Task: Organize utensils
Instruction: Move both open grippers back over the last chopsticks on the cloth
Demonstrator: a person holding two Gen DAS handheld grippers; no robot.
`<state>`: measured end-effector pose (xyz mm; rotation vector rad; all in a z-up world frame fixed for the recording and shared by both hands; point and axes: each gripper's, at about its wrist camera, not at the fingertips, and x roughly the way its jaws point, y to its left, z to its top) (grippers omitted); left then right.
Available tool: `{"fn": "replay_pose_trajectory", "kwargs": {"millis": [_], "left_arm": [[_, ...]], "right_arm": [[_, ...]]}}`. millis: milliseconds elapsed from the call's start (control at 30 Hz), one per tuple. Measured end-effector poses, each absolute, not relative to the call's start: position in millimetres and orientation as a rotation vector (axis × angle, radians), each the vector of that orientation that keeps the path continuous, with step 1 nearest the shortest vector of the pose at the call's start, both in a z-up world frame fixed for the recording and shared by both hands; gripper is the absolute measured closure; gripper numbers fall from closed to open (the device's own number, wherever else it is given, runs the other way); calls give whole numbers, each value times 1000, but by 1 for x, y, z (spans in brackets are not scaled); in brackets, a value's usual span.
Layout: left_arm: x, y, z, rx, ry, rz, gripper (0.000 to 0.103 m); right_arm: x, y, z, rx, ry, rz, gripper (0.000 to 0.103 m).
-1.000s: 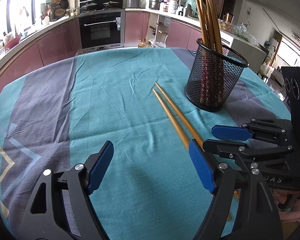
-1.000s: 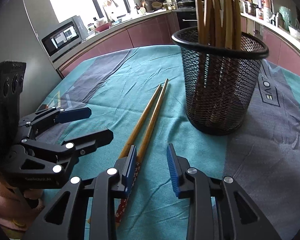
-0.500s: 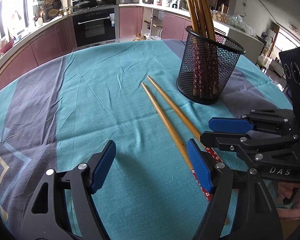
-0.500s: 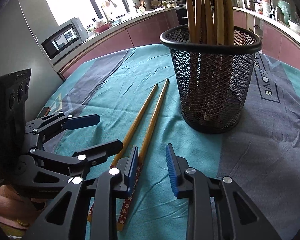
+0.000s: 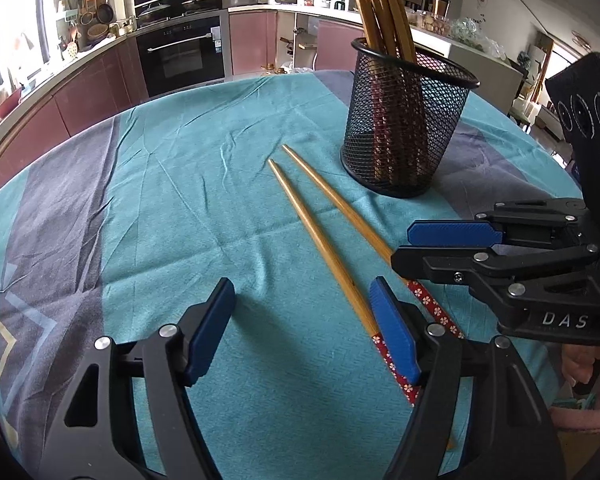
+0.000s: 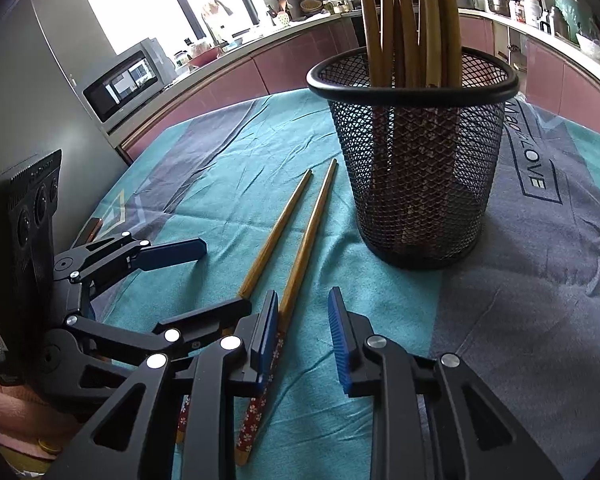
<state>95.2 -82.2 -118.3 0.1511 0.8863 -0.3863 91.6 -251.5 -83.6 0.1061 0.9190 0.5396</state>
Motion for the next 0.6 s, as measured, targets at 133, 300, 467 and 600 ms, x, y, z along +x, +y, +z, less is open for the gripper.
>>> {"fn": "replay_pose_trajectory", "kwargs": {"millis": [133,300,467,600], "left_arm": [[96,-82,-118,146,887,-382,36],[96,-77,-117,131,887,-372,41],[96,-74,-117,120,888,-355,51],[99,-70,-116,100,893,-347,58]], "right_arm": [[92,-251,-84,105,919,540,79],[92,-251,-84,105,919,539,79],[93,-250,-84,96,918,535,79],[95,-243,-84,84,916,528,79]]}}
